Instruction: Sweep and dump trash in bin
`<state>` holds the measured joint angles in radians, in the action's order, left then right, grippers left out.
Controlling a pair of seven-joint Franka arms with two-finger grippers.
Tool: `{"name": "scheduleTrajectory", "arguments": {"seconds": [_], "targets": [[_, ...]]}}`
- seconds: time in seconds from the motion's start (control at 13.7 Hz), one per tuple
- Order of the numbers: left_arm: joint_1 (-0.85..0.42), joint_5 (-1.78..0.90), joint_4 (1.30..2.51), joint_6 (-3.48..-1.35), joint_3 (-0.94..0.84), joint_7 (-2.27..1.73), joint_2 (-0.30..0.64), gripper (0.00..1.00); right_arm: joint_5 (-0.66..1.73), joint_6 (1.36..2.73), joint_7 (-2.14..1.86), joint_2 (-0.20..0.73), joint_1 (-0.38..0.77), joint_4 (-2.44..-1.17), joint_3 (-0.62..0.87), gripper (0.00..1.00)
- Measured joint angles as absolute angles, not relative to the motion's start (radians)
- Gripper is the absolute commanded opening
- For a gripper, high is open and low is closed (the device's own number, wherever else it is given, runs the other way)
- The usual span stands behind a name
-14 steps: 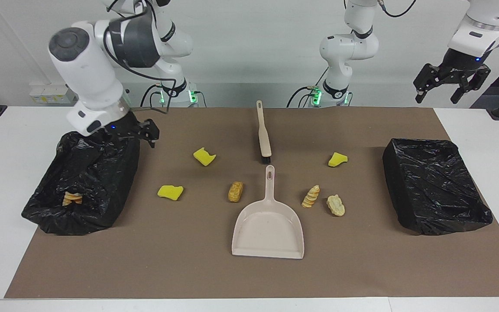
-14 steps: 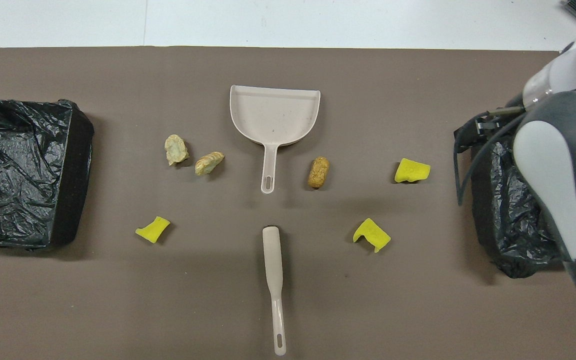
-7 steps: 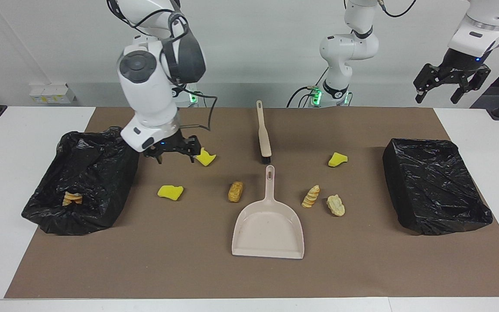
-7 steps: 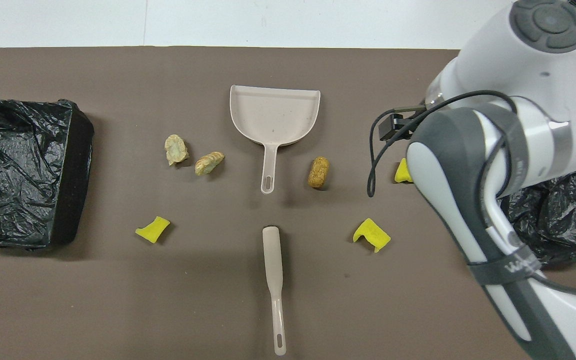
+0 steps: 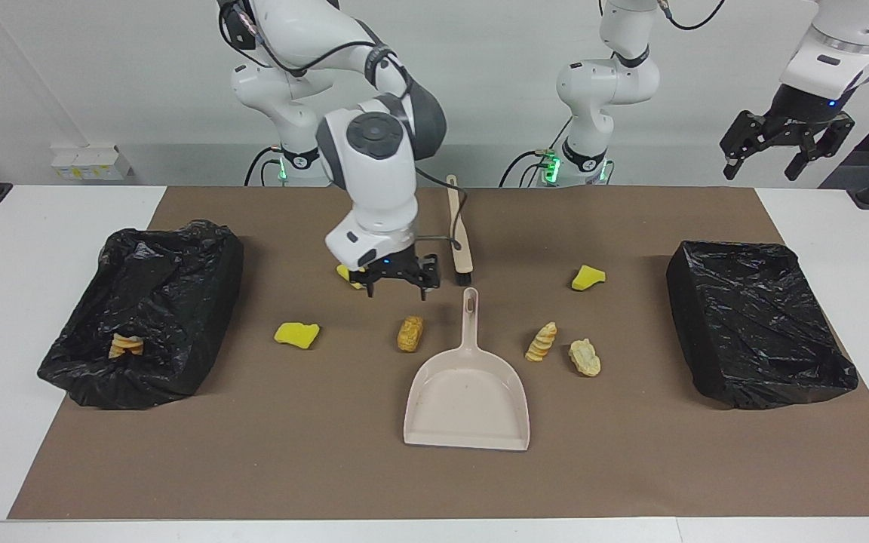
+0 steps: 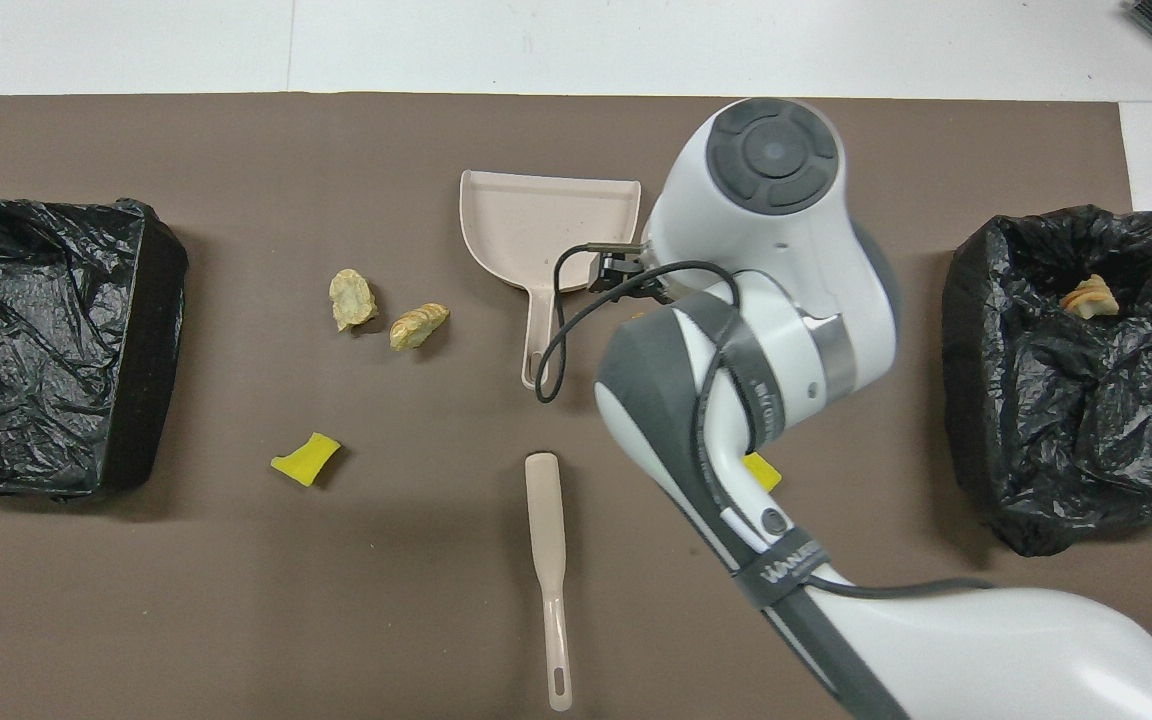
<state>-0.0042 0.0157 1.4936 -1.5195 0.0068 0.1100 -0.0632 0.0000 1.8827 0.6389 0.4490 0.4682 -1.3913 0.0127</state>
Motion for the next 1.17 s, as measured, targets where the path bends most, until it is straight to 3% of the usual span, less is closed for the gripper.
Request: {"name": "scheduleTrajectory", "arguments": {"seconds": [0.58, 0.87, 1.17], "targets": [[-0.006, 0.015, 1.505, -1.519, 0.001, 0.11, -0.069, 1.0, -0.012, 2.046, 0.833, 0.58, 0.615, -1.391, 0.011, 1.0], [-0.026, 0.013, 1.605, -1.523, -0.026, 0.108, -0.117, 1.0, -0.016, 2.049, 0.833, 0.593, 0.616, -1.402, 0.009, 1.0], [-0.122, 0.012, 1.789, -1.617, -0.039, -0.012, -0.196, 1.0, -0.053, 2.049, 0.833, 0.593, 0.616, -1.406, 0.008, 0.83]]}}
